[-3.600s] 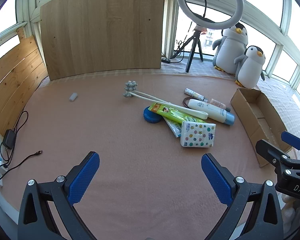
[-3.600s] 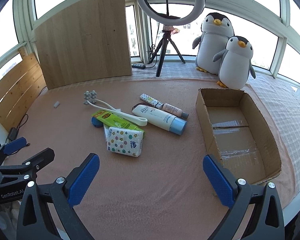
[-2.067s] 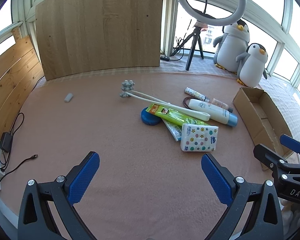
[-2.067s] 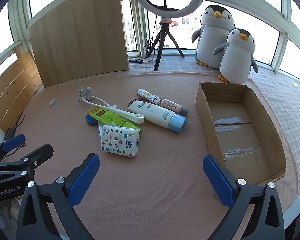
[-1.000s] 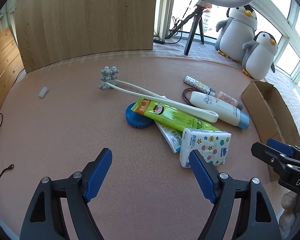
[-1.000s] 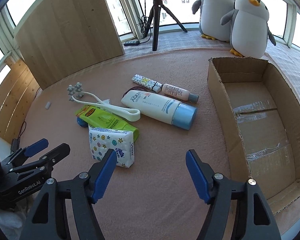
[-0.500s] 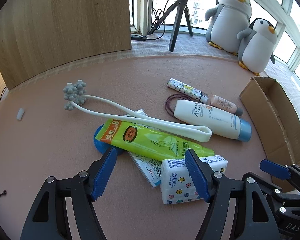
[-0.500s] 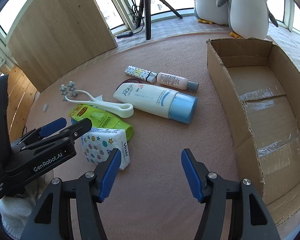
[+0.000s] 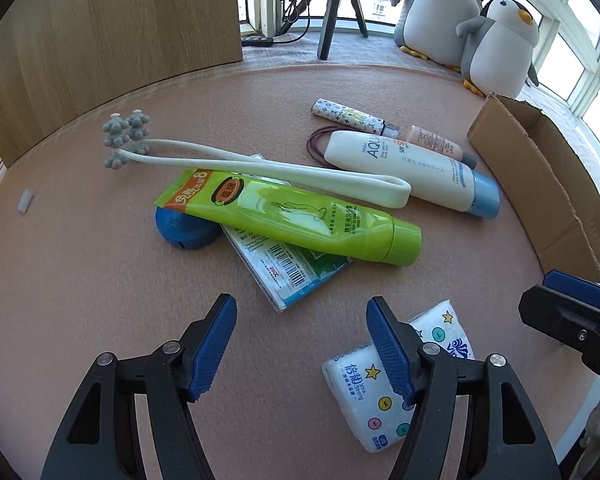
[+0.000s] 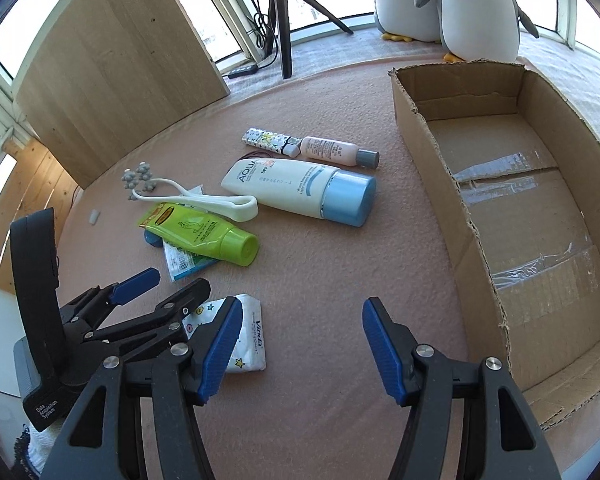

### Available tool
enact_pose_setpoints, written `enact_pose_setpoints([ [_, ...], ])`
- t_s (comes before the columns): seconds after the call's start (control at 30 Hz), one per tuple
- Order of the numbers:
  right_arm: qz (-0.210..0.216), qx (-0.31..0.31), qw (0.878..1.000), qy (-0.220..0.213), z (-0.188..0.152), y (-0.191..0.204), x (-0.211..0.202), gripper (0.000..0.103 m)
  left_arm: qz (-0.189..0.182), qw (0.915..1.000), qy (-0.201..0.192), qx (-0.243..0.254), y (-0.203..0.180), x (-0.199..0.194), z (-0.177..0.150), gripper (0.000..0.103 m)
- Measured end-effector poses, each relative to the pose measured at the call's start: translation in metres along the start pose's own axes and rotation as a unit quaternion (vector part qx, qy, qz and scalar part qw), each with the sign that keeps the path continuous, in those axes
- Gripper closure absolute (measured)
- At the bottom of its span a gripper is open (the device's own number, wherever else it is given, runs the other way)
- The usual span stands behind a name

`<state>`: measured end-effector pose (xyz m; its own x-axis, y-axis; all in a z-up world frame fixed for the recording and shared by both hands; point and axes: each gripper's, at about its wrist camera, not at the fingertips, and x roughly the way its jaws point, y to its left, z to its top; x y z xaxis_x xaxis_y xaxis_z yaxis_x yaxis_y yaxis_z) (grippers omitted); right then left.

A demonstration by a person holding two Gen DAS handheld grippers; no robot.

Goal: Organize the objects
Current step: 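Lower the left gripper onto the patterned tissue pack and close it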

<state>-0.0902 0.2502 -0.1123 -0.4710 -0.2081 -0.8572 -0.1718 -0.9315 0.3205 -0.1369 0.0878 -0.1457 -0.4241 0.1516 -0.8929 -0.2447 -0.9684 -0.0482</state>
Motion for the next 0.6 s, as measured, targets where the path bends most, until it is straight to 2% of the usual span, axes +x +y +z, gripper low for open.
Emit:
enact_pose_setpoints([
  [0.17,0.015,-0.008,1.0,0.011,-0.004,0.003,0.004,0.044,-0.004,0.9995,-0.013,-0.029,0.018,-0.016,-0.02,0.03],
  [0.23,0.027,-0.01,0.999,0.019,-0.004,0.005,0.007,0.041,-0.012,0.9989,-0.017,-0.042,0.027,-0.025,-0.027,0.022],
  [0.3,0.037,-0.015,0.999,0.032,-0.004,0.007,0.012,0.037,-0.021,0.9986,-0.017,-0.047,0.032,-0.032,-0.033,0.009],
  [0.6,0.065,-0.062,0.991,0.094,-0.002,0.027,0.038,0.036,-0.087,0.9938,0.005,-0.068,0.017,-0.038,-0.062,0.009],
])
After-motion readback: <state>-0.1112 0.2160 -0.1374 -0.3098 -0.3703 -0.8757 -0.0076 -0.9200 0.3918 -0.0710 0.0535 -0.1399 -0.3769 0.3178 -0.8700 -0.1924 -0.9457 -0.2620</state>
